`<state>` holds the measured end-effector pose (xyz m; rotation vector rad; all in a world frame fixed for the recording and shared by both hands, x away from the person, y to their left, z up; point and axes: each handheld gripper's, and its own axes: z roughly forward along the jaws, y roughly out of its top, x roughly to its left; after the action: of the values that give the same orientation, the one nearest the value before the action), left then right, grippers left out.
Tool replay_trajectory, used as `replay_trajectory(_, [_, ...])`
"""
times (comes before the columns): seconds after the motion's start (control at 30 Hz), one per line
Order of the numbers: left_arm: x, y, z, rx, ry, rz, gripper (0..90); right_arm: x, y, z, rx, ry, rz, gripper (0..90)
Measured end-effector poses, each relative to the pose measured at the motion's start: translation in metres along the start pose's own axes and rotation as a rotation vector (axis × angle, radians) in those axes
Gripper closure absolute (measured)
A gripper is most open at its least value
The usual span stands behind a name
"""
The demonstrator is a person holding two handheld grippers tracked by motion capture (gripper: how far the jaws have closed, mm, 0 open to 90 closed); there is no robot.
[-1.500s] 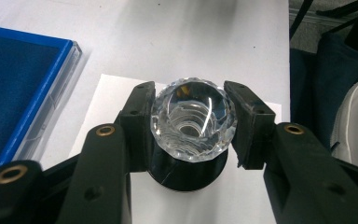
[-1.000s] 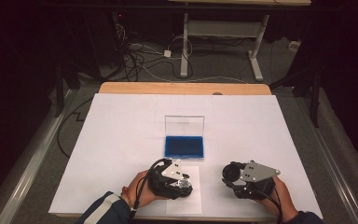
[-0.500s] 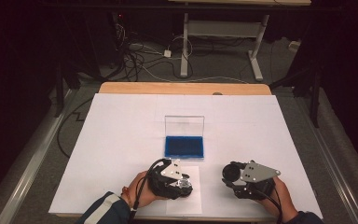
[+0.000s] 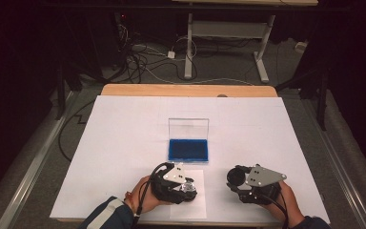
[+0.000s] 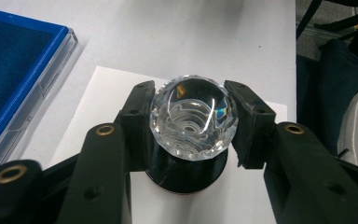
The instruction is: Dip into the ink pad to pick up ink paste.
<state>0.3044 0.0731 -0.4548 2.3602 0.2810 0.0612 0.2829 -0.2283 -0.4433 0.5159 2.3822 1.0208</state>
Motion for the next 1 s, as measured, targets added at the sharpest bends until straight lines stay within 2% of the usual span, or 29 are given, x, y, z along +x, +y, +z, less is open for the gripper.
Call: replay_trajectory(1.0, [0.0018,-0.0014,0.0012,0.004,-0.020,-0.005,54.0,-0.0001,-0.0002,0.0002,0.001,0.001,-0.001,38.4])
